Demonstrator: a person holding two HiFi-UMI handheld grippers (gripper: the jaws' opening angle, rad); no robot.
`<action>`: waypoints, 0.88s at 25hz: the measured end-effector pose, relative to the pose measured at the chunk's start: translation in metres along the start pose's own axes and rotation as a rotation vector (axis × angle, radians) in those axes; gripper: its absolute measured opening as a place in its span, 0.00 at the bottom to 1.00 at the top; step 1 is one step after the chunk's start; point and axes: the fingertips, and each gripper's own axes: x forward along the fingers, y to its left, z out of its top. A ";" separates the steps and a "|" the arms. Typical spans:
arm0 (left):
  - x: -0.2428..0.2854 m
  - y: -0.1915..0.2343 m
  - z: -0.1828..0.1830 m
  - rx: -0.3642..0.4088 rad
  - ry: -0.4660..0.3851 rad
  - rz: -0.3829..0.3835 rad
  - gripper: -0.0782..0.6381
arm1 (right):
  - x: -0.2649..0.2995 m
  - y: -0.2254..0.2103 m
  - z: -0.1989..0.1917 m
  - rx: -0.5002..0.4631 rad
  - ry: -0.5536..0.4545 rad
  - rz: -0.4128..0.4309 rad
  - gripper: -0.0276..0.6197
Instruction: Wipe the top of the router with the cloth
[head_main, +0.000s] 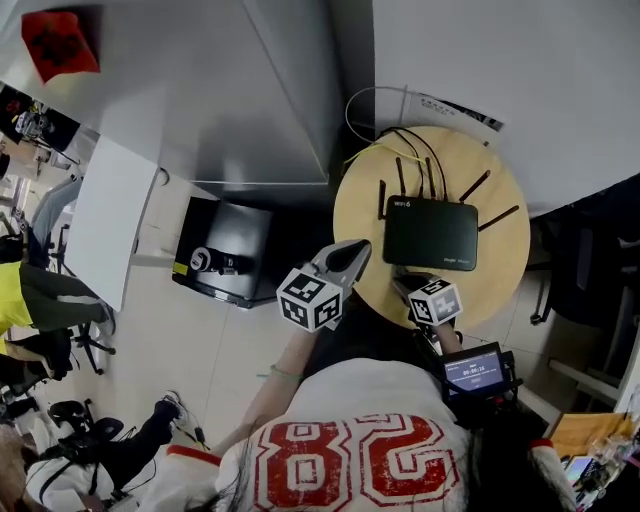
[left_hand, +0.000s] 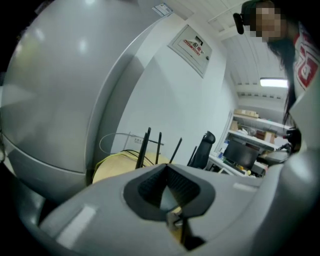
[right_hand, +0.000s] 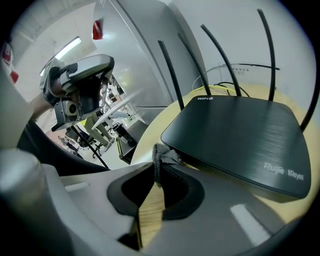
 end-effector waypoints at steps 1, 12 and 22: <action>-0.002 0.002 0.001 -0.002 -0.005 0.009 0.11 | 0.001 0.002 0.002 -0.008 0.003 0.006 0.10; -0.012 0.017 0.005 -0.017 -0.027 0.047 0.11 | 0.013 0.020 0.023 -0.048 -0.011 0.049 0.10; -0.015 0.032 0.009 -0.022 -0.031 0.048 0.11 | 0.015 0.003 0.078 0.036 -0.082 -0.003 0.10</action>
